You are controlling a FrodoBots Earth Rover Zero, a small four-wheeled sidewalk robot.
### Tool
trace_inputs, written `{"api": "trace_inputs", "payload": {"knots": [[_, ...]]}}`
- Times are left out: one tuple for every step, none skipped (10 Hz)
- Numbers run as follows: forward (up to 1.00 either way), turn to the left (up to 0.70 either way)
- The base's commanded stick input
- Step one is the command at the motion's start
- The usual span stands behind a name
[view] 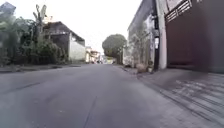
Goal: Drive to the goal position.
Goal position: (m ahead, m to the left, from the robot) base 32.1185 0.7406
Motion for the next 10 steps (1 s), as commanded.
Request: {"api": "trace_inputs", "payload": {"knots": [[1.00,0.00],[1.00,0.00],[1.00,0.00],[1.00,0.00],[1.00,0.00],[1.00,0.00],[1.00,0.00],[1.00,0.00],[1.00,0.00],[1.00,0.00]]}}
